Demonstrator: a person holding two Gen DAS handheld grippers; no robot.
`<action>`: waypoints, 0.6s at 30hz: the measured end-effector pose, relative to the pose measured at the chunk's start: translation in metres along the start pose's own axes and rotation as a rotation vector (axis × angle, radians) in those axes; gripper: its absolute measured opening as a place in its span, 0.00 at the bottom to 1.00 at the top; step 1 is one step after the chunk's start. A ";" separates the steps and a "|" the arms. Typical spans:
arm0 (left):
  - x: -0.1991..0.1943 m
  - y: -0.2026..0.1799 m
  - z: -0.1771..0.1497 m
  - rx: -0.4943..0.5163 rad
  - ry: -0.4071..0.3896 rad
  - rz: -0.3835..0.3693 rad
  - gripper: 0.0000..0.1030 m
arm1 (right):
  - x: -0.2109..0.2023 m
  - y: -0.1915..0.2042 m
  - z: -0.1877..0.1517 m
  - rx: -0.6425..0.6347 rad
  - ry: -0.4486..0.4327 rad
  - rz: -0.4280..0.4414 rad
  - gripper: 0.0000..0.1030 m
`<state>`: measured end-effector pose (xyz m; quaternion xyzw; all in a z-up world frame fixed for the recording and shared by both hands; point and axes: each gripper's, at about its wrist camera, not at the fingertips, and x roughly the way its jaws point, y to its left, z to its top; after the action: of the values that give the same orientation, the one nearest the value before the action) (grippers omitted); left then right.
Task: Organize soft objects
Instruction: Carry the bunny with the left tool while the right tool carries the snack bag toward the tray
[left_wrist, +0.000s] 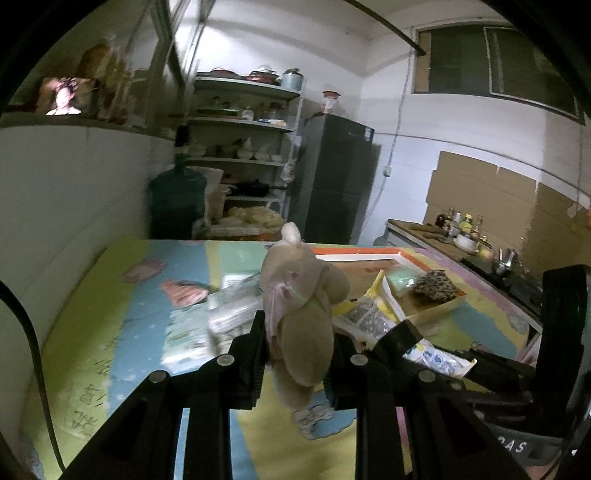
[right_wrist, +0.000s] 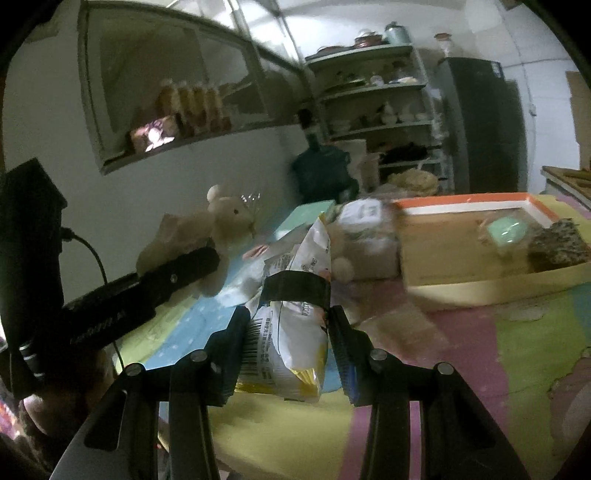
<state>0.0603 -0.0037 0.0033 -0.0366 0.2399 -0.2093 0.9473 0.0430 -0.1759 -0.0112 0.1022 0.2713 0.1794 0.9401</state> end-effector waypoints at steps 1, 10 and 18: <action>0.001 -0.004 0.002 0.001 -0.002 -0.007 0.25 | -0.003 -0.003 0.001 0.005 -0.008 -0.007 0.44; 0.017 -0.039 0.015 -0.001 -0.004 -0.066 0.25 | -0.033 -0.042 0.012 0.028 -0.095 -0.130 0.44; 0.037 -0.074 0.022 0.020 0.005 -0.101 0.25 | -0.056 -0.074 0.017 0.059 -0.144 -0.193 0.44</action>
<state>0.0716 -0.0869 0.0189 -0.0385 0.2381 -0.2593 0.9352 0.0294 -0.2676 0.0083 0.1159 0.2168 0.0720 0.9666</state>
